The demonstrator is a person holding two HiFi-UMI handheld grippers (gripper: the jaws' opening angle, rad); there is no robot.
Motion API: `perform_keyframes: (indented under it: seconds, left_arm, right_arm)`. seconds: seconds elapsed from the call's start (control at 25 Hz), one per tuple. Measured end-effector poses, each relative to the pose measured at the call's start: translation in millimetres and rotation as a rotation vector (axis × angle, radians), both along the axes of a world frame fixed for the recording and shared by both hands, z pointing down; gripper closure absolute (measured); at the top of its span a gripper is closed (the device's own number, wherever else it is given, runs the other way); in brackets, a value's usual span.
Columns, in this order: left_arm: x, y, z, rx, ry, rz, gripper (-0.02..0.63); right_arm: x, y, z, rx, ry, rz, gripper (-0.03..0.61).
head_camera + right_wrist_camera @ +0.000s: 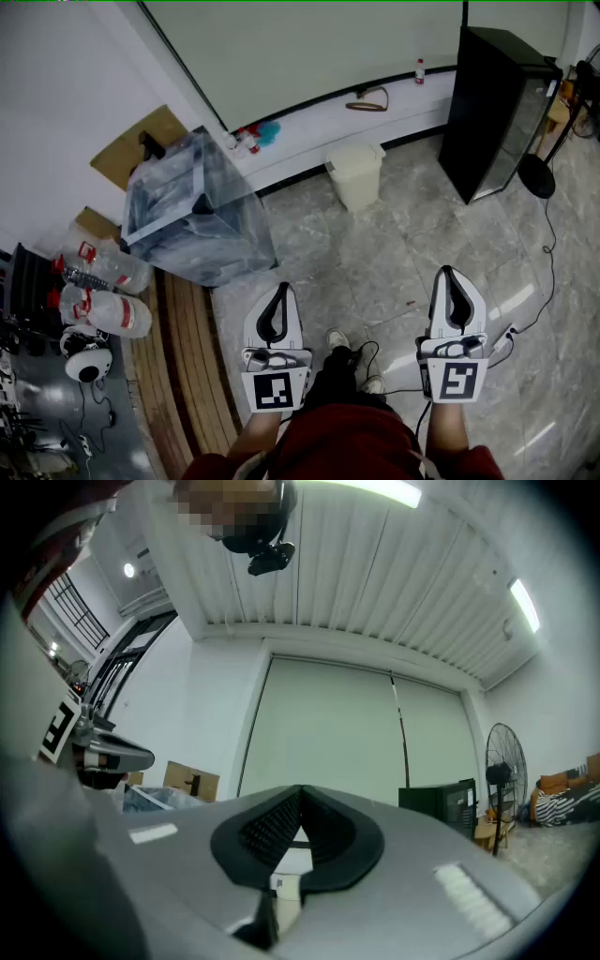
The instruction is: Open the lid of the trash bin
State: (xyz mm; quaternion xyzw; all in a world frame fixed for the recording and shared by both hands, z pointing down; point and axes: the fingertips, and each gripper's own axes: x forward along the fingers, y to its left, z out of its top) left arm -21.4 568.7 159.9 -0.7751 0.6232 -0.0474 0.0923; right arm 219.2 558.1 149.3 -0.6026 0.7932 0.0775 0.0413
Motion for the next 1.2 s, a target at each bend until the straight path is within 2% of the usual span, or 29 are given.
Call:
perform_keyframes:
  seconds: [0.2,0.52,0.72,1.2]
  left_arm:
    - [8,9,4,0.009,-0.001,0.005,0.612]
    - [-16,-15,15,0.023,0.035,0.047,0.612]
    - [-50,-57,17,0.0,0.076,0.047,0.612]
    - [-152,-145,16,0.009,0.081,0.028,0.612]
  right_arm:
    - [13,12,8,-0.012,0.004,0.018,0.58]
    - [-13,-4,11,-0.013,0.029,0.05,0.578]
    - [-47,-42,-6,0.027,0.011,0.024,0.578]
    - [-151,-143,-8,0.005,0.052,0.013,0.578]
